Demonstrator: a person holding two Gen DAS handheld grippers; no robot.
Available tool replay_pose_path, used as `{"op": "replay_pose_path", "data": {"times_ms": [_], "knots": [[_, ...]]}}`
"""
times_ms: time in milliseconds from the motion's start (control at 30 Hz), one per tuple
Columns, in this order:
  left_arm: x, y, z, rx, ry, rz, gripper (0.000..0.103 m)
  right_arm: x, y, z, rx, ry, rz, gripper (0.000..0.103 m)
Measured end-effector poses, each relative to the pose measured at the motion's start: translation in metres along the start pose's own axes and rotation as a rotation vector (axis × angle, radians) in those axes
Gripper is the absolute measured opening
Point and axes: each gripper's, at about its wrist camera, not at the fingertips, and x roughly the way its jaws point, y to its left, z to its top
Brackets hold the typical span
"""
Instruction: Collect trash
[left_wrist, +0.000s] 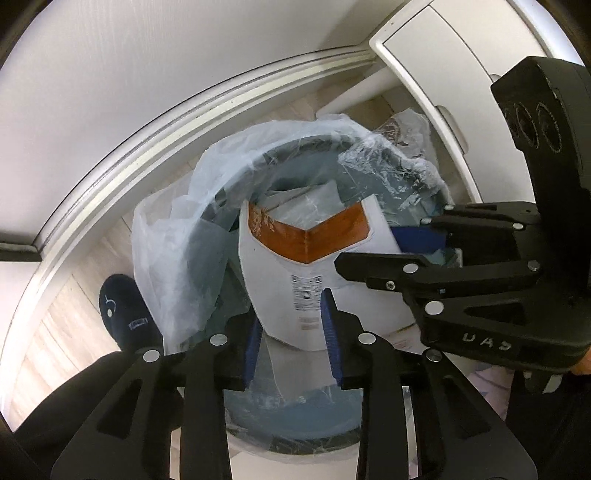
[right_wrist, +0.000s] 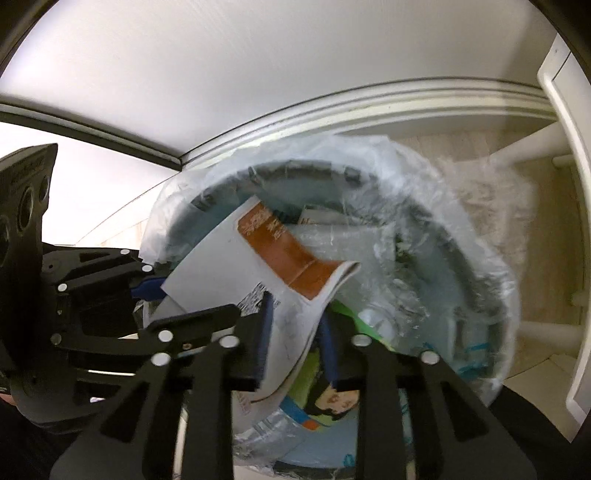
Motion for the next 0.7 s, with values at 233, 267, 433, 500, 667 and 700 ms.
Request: {"op": "replay_pose_path", "data": {"times_ms": [233, 267, 433, 500, 667, 700], "knots": [[-0.015, -0.008, -0.011, 0.024, -0.025, 0.041, 0.056, -0.022, 0.005, -0.002, 0.005, -0.062, 0.018, 0.054], [-0.018, -0.007, -0.011, 0.021, -0.030, 0.044, 0.058, -0.026, 0.007, -0.003, 0.004, -0.068, 0.022, 0.059], [-0.031, -0.006, -0.016, 0.005, -0.055, 0.045, 0.088, -0.041, 0.006, -0.010, -0.012, -0.106, 0.027, 0.092], [-0.037, -0.006, -0.019, 0.009, -0.071, 0.053, 0.092, -0.047, 0.010, -0.015, -0.014, -0.131, 0.028, 0.092], [-0.051, -0.020, -0.026, 0.024, -0.131, 0.072, 0.097, -0.071, 0.016, -0.022, -0.029, -0.233, -0.004, 0.096], [-0.053, -0.022, -0.027, 0.021, -0.139, 0.061, 0.097, -0.074, 0.016, -0.022, -0.032, -0.246, -0.011, 0.096]]}}
